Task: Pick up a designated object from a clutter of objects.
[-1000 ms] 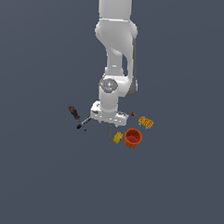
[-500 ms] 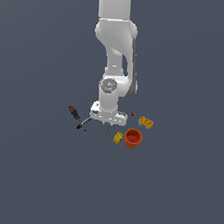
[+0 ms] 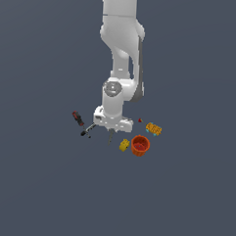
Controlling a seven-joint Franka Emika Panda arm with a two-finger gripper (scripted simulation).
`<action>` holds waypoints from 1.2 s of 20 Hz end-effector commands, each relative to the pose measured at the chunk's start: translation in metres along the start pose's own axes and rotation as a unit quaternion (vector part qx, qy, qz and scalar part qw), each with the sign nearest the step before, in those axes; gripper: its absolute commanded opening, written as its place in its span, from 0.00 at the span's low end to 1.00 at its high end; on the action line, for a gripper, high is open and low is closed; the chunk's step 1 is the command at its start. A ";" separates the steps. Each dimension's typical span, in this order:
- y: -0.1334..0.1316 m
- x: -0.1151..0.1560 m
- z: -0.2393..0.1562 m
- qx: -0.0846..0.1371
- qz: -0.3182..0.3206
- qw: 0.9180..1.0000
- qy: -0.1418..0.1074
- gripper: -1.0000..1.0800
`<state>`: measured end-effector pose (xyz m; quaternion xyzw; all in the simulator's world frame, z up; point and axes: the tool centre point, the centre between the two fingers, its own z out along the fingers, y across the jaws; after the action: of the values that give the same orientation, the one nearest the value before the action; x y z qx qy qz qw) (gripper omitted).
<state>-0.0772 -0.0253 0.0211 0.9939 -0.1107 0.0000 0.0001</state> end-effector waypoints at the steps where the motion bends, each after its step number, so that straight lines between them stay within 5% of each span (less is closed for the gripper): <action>1: 0.004 0.006 -0.009 0.000 0.000 1.000 0.001 0.00; 24: 0.076 0.117 -0.176 0.000 -0.001 1.000 0.000 0.00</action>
<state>0.0130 -0.1177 0.1840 0.9939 -0.1103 0.0004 0.0003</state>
